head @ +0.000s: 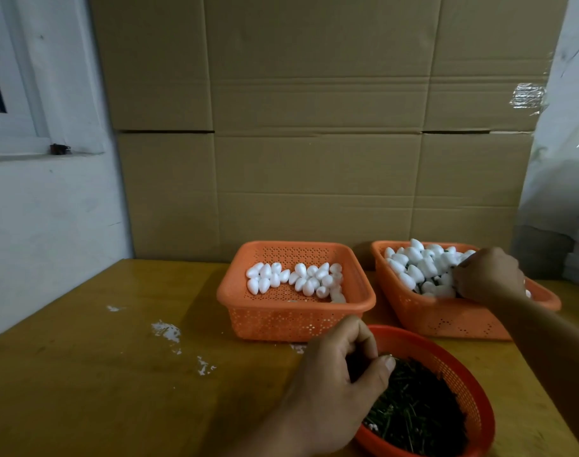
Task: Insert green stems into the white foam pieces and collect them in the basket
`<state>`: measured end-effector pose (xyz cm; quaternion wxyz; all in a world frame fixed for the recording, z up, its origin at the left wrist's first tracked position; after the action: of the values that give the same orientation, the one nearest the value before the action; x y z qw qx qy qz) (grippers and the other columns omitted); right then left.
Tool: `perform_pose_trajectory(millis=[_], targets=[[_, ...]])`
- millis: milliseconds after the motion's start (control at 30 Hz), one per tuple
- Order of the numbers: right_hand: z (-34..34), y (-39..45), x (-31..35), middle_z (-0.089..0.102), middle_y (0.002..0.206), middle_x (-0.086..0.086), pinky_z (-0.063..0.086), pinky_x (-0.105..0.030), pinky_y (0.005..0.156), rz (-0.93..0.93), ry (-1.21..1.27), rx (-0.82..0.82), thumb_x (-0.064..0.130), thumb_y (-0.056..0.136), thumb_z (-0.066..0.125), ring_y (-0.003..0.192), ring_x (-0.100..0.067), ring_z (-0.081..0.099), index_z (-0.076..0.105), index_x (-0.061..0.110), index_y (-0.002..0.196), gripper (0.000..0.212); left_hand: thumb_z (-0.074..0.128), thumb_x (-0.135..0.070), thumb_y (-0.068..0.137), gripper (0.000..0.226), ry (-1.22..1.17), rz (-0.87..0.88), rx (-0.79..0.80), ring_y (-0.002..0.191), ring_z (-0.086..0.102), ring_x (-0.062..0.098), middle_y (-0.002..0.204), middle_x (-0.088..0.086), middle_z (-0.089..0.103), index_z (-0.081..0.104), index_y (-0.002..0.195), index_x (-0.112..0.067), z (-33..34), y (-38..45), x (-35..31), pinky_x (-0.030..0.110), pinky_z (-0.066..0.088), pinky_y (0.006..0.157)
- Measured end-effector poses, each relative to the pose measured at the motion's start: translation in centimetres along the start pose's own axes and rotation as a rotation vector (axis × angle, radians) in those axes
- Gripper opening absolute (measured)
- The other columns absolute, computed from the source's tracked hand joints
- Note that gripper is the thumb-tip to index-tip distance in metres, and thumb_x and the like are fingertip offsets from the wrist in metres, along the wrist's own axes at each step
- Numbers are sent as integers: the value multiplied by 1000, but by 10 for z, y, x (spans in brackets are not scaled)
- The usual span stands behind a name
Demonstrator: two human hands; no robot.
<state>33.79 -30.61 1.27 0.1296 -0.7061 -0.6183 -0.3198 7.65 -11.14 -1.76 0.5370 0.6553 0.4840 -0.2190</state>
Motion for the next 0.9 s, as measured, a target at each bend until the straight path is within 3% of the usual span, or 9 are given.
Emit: perform_pose_trajectory(millis=[100, 267, 333, 500, 567, 667, 733, 833, 900], targets=[[0, -2, 1, 64, 102, -24, 48, -53, 97, -9, -19, 14, 28, 91, 56, 102, -45, 59, 62, 1, 95, 28, 64, -42, 89, 21, 20, -1, -8, 60, 49, 2, 66, -14, 54, 49, 79, -31, 0, -1, 1, 28, 44, 58], [1, 0, 7, 63, 79, -18, 53, -42, 79, -88, -44, 17, 15, 88, 59, 77, -35, 61, 64, 1, 81, 16, 64, -42, 89, 20, 31, 8, -8, 59, 50, 1, 65, -15, 55, 50, 78, -34, 2, -1, 2, 25, 43, 56], [3, 2, 9, 63, 72, -16, 48, -35, 66, -134, -58, 12, 10, 89, 59, 67, -29, 59, 65, 1, 77, 15, 65, -42, 89, 21, 22, 8, -15, 58, 50, 1, 63, -15, 54, 50, 76, -35, 2, -1, 2, 25, 42, 56], [1, 1, 13, 64, 65, -11, 39, -27, 53, -276, -45, -23, 3, 91, 52, 58, -23, 56, 68, 6, 67, 29, 59, -51, 89, 32, 37, 33, -44, 55, 43, 3, 56, -14, 44, 46, 67, -32, 0, -1, -3, 30, 38, 54], [-10, -7, 16, 62, 61, -8, 41, -27, 53, -338, 43, -96, 3, 92, 53, 55, -22, 55, 69, 7, 67, 30, 57, -53, 90, 36, 40, 36, -45, 54, 41, 4, 55, -15, 42, 45, 64, -32, 0, -1, -3, 30, 37, 54], [-19, -24, 17, 70, 80, -9, 53, -36, 56, -339, 280, -99, 7, 95, 55, 60, -26, 62, 74, 7, 100, 19, 55, -52, 92, 38, 34, 37, -45, 54, 40, 3, 54, -15, 41, 44, 61, -33, 0, -1, -3, 30, 36, 53], [-23, -38, 17, 70, 84, -3, 45, -29, 51, -328, 408, -65, 8, 95, 57, 57, -21, 59, 72, 10, 111, 23, 54, -52, 94, 42, 17, 39, -44, 53, 39, 3, 53, -14, 41, 44, 60, -30, 0, -1, -2, 29, 35, 53], [-38, -70, 22, 67, 79, 11, 47, -28, 57, -340, 603, -23, 9, 94, 61, 66, -13, 60, 74, 19, 103, 19, 51, -54, 95, 50, 3, 50, -52, 53, 39, 7, 53, -10, 41, 45, 60, -19, -2, -1, -3, 32, 34, 52], [-48, -97, 27, 66, 82, 18, 49, -26, 66, -385, 693, 9, 10, 92, 65, 77, -3, 62, 73, 29, 90, 21, 50, -55, 95, 55, -8, 55, -60, 53, 41, 14, 54, 4, 43, 46, 63, -10, -3, -1, -3, 35, 35, 51]])
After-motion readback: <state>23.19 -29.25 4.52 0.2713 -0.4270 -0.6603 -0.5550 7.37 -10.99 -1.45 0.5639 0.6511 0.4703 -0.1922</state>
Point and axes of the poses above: each hand's wrist, its own y-axis towards the middle knuckle, its own z-axis out of the palm, x = y × z, the point moved 10 cm from there along y, towards the middle knuckle
